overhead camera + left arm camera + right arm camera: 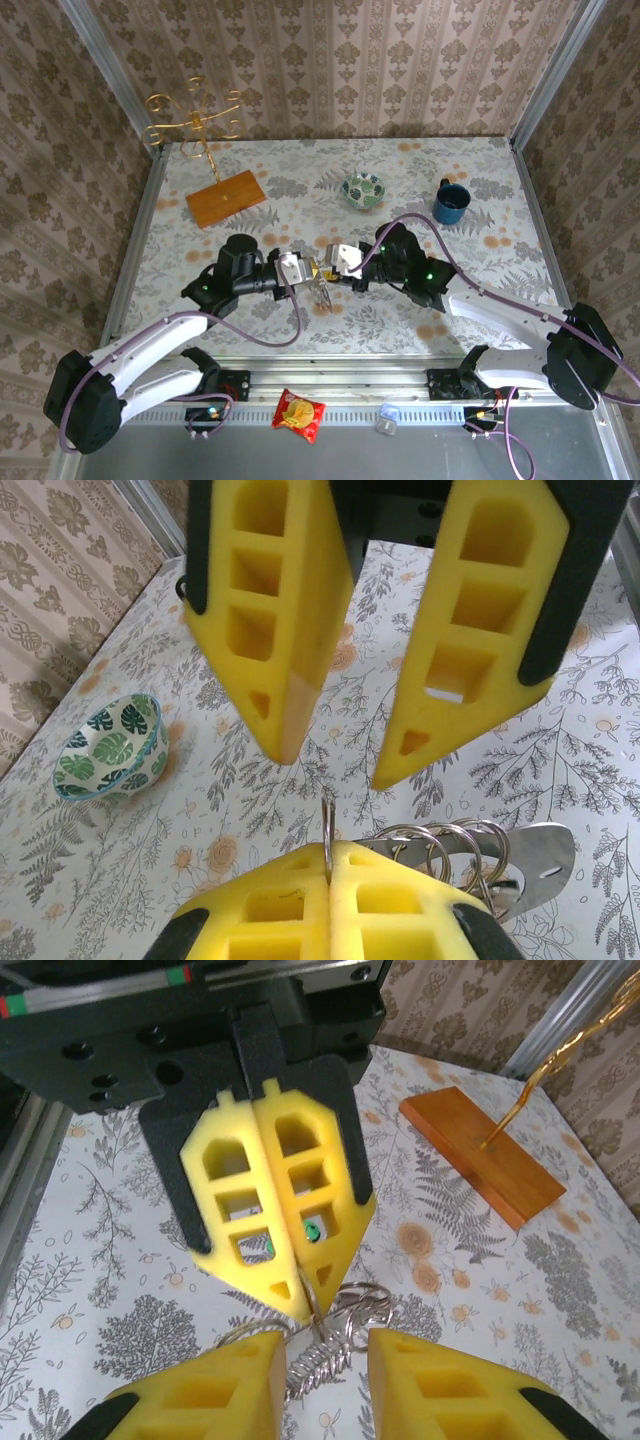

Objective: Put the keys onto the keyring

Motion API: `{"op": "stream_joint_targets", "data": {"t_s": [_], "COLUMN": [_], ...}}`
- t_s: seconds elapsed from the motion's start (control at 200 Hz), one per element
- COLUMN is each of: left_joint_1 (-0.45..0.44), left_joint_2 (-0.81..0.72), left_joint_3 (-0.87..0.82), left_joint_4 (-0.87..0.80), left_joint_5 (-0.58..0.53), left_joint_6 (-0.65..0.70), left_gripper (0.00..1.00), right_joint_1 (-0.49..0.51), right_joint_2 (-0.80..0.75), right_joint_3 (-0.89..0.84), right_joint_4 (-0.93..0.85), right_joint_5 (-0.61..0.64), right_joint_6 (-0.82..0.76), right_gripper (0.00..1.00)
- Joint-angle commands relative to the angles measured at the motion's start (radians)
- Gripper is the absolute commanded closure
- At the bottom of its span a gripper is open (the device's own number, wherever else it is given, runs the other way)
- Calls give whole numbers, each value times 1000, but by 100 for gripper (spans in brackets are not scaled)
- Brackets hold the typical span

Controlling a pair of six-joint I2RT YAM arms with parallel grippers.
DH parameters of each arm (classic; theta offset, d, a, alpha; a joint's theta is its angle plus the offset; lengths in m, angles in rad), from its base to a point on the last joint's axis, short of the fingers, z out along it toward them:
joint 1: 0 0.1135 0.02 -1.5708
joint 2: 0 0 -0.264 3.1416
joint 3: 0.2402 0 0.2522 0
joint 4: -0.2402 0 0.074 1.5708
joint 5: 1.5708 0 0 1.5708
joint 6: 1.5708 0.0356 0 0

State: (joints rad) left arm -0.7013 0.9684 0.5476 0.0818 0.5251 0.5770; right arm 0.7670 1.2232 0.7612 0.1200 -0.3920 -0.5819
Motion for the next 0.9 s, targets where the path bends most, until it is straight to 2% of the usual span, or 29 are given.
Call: {"op": "stream_joint_targets", "data": {"t_s": [0.0,0.265,0.455,0.6,0.895], "left_joint_1": [-13,-16,-17,-21,-26], "left_joint_2": [-22,-23,-22,-19,2], "left_joint_3": [-3,-5,-6,-6,-11], "left_joint_4": [44,42,44,51,88], "left_joint_5": [-10,4,8,-9,-30], "left_joint_6": [-15,-2,-2,-4,-16], "left_gripper": [100,100,100,100,93], "right_joint_1": [9,11,12,12,12], "right_joint_2": [26,44,43,45,53], "right_joint_3": [32,44,52,58,64], "right_joint_4": [-17,-32,-46,-56,-59], "right_joint_5": [31,-2,-19,-52,-84], "right_joint_6": [-20,-28,-37,-36,-21], "right_gripper": [73,78,100,100,100]}}
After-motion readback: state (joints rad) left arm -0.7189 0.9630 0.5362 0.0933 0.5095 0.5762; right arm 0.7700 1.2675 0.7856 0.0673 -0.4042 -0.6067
